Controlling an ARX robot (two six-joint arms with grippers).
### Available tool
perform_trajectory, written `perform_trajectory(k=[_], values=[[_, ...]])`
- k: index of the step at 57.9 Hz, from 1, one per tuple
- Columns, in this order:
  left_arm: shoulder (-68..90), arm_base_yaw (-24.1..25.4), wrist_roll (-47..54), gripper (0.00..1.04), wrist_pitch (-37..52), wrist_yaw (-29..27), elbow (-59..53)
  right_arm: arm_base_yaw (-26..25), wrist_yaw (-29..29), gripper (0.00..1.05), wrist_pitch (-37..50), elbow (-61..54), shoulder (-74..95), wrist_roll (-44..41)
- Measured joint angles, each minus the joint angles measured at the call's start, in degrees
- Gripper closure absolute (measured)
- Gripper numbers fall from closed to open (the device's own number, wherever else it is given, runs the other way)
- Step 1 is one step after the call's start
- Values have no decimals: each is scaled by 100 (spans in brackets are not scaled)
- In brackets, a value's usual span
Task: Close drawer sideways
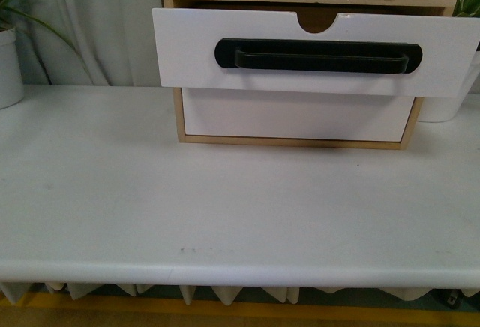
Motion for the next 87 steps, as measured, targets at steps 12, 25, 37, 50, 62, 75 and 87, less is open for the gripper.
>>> perform_trajectory(k=[12, 25, 37, 50, 62, 75, 87], values=[[0, 0, 0, 6, 0, 0, 0, 0, 0, 9, 0, 0, 0, 0], [0, 0, 0, 6, 0, 0, 0, 0, 0, 9, 0, 0, 0, 0], [0, 0, 0, 6, 0, 0, 0, 0, 0, 9, 0, 0, 0, 0], [0, 0, 0, 6, 0, 0, 0, 0, 0, 9, 0, 0, 0, 0], [0, 0, 0, 6, 0, 0, 0, 0, 0, 9, 0, 0, 0, 0], [0, 0, 0, 6, 0, 0, 0, 0, 0, 9, 0, 0, 0, 0], [4, -4, 31, 6, -2, -44, 0, 31, 87, 9, -109, 28, 50, 79]])
